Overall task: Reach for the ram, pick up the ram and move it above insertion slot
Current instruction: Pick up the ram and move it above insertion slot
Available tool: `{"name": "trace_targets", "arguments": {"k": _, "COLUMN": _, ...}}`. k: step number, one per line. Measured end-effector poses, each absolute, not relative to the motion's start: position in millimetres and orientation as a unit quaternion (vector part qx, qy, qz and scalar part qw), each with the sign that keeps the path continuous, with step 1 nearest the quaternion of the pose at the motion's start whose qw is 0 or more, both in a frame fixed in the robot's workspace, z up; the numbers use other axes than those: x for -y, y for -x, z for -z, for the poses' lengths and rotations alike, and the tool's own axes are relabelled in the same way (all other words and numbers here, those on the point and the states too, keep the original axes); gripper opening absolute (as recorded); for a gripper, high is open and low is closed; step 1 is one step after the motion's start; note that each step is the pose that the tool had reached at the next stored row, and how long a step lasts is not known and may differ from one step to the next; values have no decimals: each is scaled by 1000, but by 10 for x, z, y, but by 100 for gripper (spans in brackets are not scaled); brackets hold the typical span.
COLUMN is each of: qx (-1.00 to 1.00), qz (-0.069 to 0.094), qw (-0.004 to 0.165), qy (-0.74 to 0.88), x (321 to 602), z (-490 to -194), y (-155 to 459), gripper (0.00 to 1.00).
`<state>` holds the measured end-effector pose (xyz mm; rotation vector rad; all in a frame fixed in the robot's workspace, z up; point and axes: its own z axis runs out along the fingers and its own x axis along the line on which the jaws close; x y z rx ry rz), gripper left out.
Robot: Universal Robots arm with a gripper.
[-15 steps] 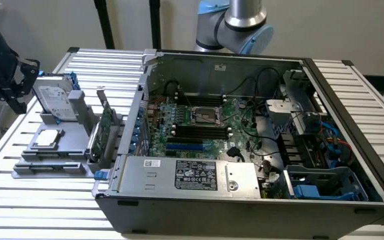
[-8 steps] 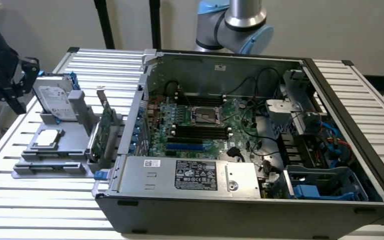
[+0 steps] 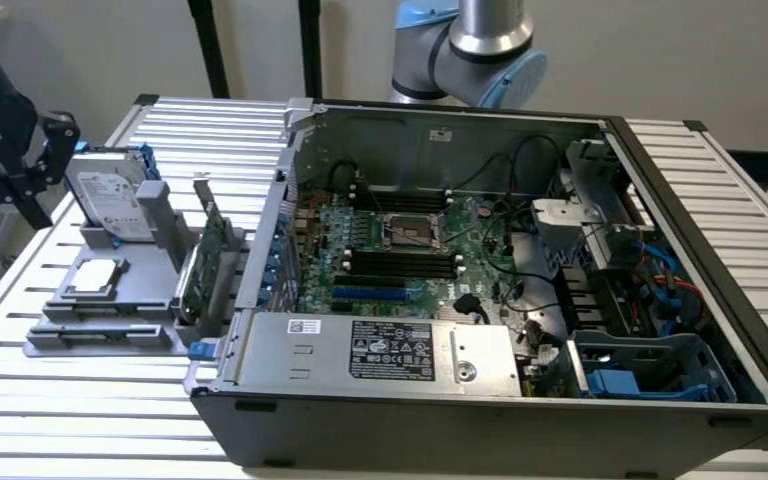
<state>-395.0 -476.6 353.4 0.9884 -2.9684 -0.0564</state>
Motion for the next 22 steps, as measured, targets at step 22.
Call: {"name": "trace_targets", "arguments": {"k": 22, "qx": 867, "qz": 16, "qw": 9, "qy": -499, "x": 4766, "z": -3531, "y": 3950, "gripper": 11}}
